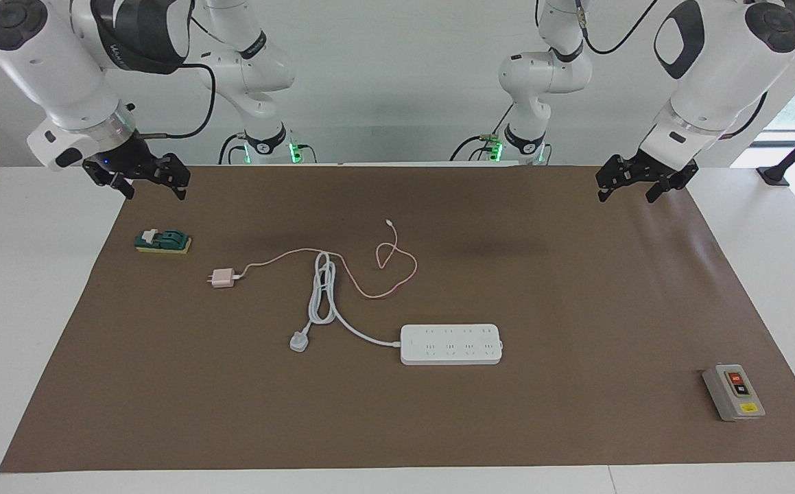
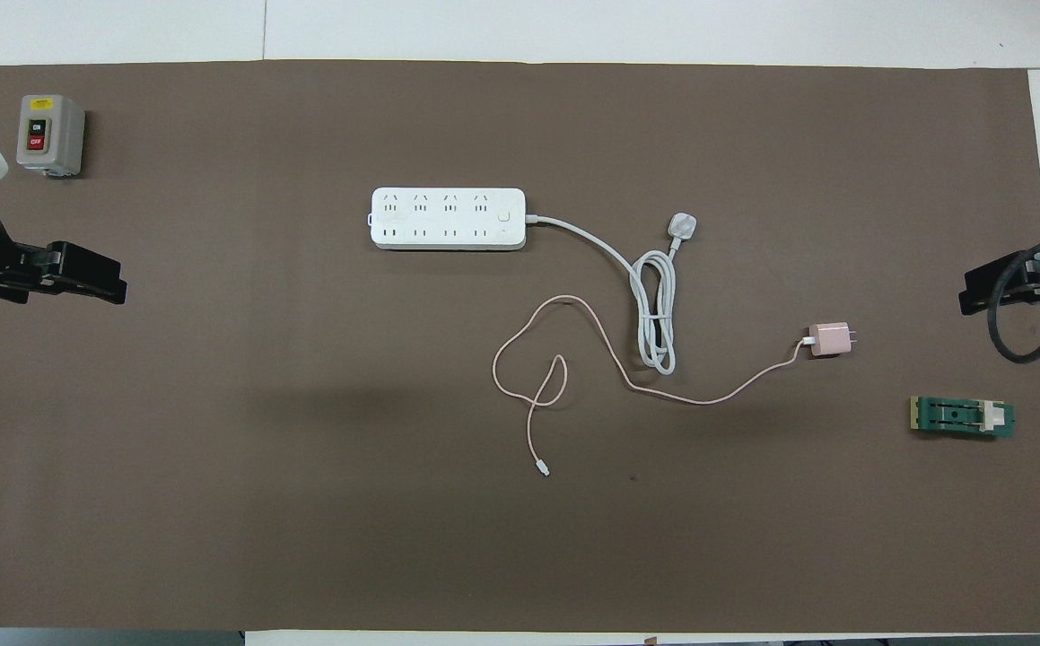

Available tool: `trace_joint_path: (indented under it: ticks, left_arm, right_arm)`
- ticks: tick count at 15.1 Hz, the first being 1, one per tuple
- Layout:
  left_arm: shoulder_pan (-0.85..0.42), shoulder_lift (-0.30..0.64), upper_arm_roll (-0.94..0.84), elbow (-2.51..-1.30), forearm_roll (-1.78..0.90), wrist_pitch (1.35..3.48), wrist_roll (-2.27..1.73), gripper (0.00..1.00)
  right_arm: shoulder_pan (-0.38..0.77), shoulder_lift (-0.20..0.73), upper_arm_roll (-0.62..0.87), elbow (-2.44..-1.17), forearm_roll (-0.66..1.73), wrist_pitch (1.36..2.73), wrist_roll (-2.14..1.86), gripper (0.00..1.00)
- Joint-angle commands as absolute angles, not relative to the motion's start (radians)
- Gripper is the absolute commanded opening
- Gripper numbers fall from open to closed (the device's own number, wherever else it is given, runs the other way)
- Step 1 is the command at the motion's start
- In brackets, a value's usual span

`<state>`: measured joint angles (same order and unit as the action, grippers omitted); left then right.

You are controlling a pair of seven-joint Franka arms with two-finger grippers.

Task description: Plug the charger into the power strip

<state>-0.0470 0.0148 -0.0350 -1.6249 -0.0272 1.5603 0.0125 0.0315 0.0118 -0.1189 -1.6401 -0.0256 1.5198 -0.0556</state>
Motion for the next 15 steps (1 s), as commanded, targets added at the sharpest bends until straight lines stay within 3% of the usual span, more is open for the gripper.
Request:
trace_joint_path:
  ticks: [1,8,12,15]
  left_arm:
    - [-0.052,0.028,-0.029,-1.608,-0.005,1.546,0.014,1.00]
    - [-0.064,0.043,-0.037,-1.592,-0.002,1.539,-0.080,1.00]
    - [-0.058,0.041,-0.037,-1.572,-0.017,1.549,-0.089,1.00]
    - [-0.060,0.055,-0.037,-1.559,-0.084,1.552,-0.090,1.00]
  right_arm:
    - [0.006,0.000,-0.103,-1.657,-0.021,1.506,-0.072,1.00]
    - [0.006,-0.002,-0.104,-1.661,-0.021,1.551,-0.075,1.00]
    - [-0.026,-0.025,-0.104,-1.724,-0.014,1.583,-0.066,1.00]
    - [-0.023,-0.025,-0.104,-1.729,0.011,1.582,0.105,1.00]
